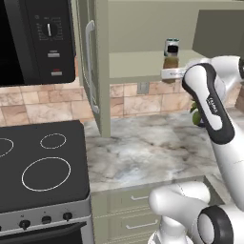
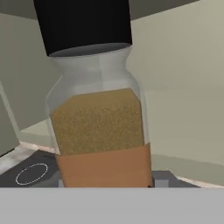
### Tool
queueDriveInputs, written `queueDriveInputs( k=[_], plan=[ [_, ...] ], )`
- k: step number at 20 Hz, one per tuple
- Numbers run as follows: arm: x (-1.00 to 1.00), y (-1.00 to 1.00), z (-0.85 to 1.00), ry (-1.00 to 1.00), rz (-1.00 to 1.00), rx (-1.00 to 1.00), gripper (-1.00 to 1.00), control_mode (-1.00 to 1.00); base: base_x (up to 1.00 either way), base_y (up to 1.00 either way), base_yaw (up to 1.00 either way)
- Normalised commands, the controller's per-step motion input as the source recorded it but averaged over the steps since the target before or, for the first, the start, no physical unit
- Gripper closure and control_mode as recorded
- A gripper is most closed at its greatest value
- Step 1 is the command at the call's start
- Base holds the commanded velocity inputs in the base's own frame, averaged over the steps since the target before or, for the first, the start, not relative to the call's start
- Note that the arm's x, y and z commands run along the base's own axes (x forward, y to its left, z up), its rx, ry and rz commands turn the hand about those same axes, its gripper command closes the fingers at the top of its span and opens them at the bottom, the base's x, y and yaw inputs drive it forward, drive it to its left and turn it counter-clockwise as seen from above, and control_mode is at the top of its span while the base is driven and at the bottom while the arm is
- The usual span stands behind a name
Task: Take the cinnamon bottle from the cabinet and place it on the dining table, next to the plate with the cupcake. Then take the chocolate from the dining counter and place it on the cupcake plate.
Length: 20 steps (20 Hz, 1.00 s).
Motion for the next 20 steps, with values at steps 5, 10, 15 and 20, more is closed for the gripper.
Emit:
queueDriveInputs(
  k=[5, 10, 15, 20],
  plan=[
    [-0.68, 0.09, -0.02, 0.0, 0.0, 0.01, 1.0, -1.0, 0.0, 0.0, 0.0],
    [-0.44, 0.1, -0.05, 0.02, 0.0, 0.07, 1.0, -1.0, 0.0, 0.0, 0.0],
    [-0.03, 0.0, 0.0, 0.01, 0.0, 0.0, 1.0, -1.0, 0.0, 0.0, 0.0],
    [0.0, 0.0, 0.0, 0.0, 0.0, 0.0, 1.0, 1.0, -0.46, 0.04, 0.01]
  ],
)
